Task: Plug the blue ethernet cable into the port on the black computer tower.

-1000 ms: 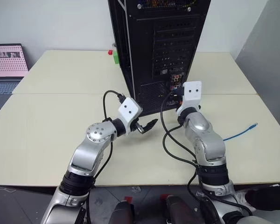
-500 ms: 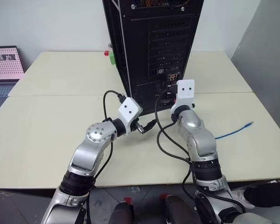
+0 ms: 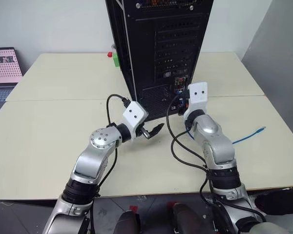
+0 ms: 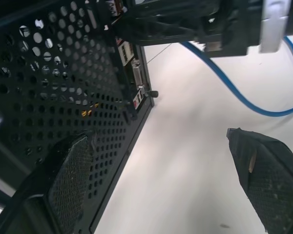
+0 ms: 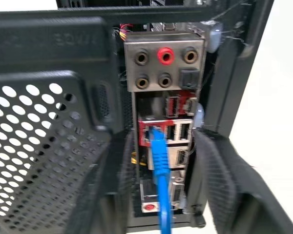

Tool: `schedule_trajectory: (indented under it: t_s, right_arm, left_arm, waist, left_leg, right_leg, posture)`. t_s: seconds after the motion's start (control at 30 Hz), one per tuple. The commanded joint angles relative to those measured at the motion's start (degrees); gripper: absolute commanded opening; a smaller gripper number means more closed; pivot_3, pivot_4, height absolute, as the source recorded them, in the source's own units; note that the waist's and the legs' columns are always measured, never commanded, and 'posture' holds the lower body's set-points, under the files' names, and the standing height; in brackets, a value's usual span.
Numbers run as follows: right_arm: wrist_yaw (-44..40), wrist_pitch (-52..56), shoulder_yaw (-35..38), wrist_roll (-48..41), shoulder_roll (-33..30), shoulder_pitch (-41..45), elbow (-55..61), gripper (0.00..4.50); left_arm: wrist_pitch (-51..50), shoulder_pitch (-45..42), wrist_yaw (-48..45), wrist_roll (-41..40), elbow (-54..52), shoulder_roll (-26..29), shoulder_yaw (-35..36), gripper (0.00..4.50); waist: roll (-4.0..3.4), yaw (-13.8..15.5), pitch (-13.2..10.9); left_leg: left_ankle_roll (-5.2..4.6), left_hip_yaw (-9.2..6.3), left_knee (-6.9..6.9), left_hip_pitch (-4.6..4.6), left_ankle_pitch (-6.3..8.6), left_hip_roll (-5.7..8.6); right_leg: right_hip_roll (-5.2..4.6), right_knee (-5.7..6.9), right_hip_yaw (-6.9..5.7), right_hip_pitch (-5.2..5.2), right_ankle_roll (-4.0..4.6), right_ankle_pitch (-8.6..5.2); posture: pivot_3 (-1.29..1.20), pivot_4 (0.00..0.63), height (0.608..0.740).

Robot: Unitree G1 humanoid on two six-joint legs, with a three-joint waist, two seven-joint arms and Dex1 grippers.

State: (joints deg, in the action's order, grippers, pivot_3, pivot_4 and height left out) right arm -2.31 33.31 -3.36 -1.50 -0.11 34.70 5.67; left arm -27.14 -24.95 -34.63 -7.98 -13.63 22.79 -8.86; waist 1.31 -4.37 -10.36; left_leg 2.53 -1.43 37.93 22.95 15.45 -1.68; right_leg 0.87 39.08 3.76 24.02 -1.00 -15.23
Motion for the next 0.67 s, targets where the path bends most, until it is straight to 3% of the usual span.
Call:
schedule_trajectory:
  t_s: [0.03, 0.1, 0.3, 0.5, 0.67]
  right_arm:
    - [-7.6, 3.5, 0.0, -2.9, -6.1, -2.9, 10.4, 3.07]
    - [-12.9, 4.6, 0.8, -5.5, -10.7, -4.7, 14.8, 3.22]
    - [-30.1, -1.3, 7.1, -13.9, -25.8, -10.4, 18.8, 4.45]
    - [-37.3, -1.8, 13.9, -21.9, -31.8, -11.4, 18.2, 4.45]
    - [-39.6, -1.0, 14.7, -25.1, -33.9, -11.9, 18.5, 4.45]
  left_arm:
    - [-1.6, 1.0, 0.2, -0.4, -3.2, 2.4, 2.9, 4.50]
    - [-1.9, 2.3, -1.0, -0.8, -4.9, 4.4, 3.8, 4.50]
    - [-1.8, 5.8, -4.6, -4.2, -7.5, 11.0, 9.7, 4.50]
    - [-2.8, 5.8, -10.6, -10.0, -6.7, 16.7, 15.4, 4.50]
    - [-3.9, 6.8, -14.0, -14.7, -7.1, 19.2, 18.3, 4.50]
  waist:
    - [0.00, 0.2, 0.0]
    - [0.00, 0.6, 0.0]
    - [0.03, 1.3, 0.0]
    - [0.05, 1.2, 0.0]
    - [0.05, 1.3, 0.0]
  left_leg:
    - [0.00, 0.01, -0.01, 0.00, 0.00, 0.00]
    - [0.00, -0.03, -0.02, 0.01, 0.00, 0.01]
    - [-0.02, 0.00, 0.00, 0.00, 0.01, 0.05]
    - [-0.02, 0.08, 0.00, -0.06, 0.01, 0.02]
    - [-0.02, 0.08, 0.01, -0.04, 0.01, 0.02]
  right_leg:
    - [0.00, 0.01, 0.02, 0.02, 0.00, 0.00]
    - [0.01, 0.00, -0.03, 0.01, 0.00, 0.00]
    - [0.00, -0.05, -0.07, -0.02, -0.03, -0.01]
    - [0.08, -0.04, -0.10, -0.03, -0.26, -0.15]
    - [0.07, -0.05, -0.08, -0.03, -0.23, -0.14]
  posture:
    - [0.00, 0.150, 0.740]
    - [0.00, 0.150, 0.740]
    - [0.00, 0.150, 0.740]
    - [0.00, 0.150, 0.740]
    - [0.00, 0.150, 0.740]
